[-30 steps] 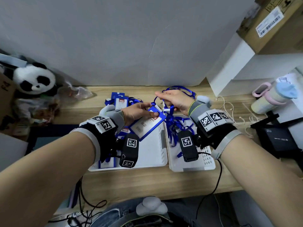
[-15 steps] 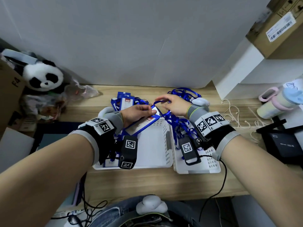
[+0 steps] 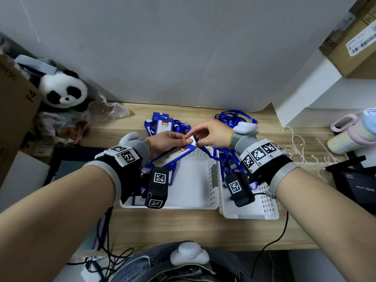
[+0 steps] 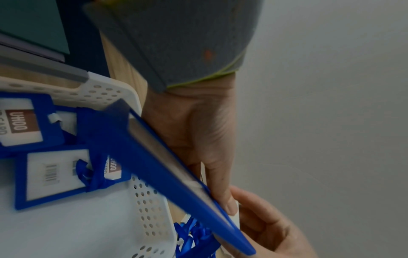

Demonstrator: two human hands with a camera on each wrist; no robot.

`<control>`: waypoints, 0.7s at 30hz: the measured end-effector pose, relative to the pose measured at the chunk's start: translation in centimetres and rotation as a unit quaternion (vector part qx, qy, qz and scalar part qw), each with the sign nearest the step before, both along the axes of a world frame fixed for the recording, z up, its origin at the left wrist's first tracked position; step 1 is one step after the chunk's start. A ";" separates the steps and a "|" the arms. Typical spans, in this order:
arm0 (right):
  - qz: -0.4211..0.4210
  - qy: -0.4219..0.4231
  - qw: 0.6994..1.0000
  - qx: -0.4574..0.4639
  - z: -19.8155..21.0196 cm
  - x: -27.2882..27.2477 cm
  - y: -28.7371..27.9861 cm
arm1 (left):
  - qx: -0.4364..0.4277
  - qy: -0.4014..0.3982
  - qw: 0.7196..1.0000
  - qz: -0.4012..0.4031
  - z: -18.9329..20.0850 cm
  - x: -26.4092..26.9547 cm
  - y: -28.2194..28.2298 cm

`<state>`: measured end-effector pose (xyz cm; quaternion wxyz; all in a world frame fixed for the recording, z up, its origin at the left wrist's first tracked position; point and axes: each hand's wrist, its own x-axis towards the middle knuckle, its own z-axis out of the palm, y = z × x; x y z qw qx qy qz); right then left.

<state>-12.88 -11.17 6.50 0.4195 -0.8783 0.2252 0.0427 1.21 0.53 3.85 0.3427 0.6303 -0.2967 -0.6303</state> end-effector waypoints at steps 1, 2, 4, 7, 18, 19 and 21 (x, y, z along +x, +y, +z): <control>0.007 0.007 1.000 0.004 0.1 0.0 0.0 | 0.000 0.003 1.000 0.001 0.0 0.0 0.0; 0.013 0.015 1.000 0.005 0.1 -0.1 0.0 | 0.000 0.003 1.000 0.004 0.0 -0.1 0.0; 0.018 0.021 1.000 -0.002 0.2 -0.1 -0.1 | 0.005 -0.001 1.000 0.008 0.1 -0.2 0.0; 0.007 0.018 1.000 -0.014 0.1 -0.2 -0.1 | 0.007 0.000 1.000 0.013 0.1 -0.3 0.0; -0.074 0.113 0.989 -0.060 -1.7 -0.8 -0.3 | 0.026 -0.015 0.988 0.153 -0.4 0.9 0.1; -0.092 0.114 0.987 -0.061 -1.9 -0.8 -0.3 | 0.025 -0.024 0.988 0.150 -0.5 0.9 0.2; -0.131 0.098 0.984 -0.066 -2.1 -0.8 -0.3 | 0.021 -0.056 0.987 0.147 -0.7 0.9 0.2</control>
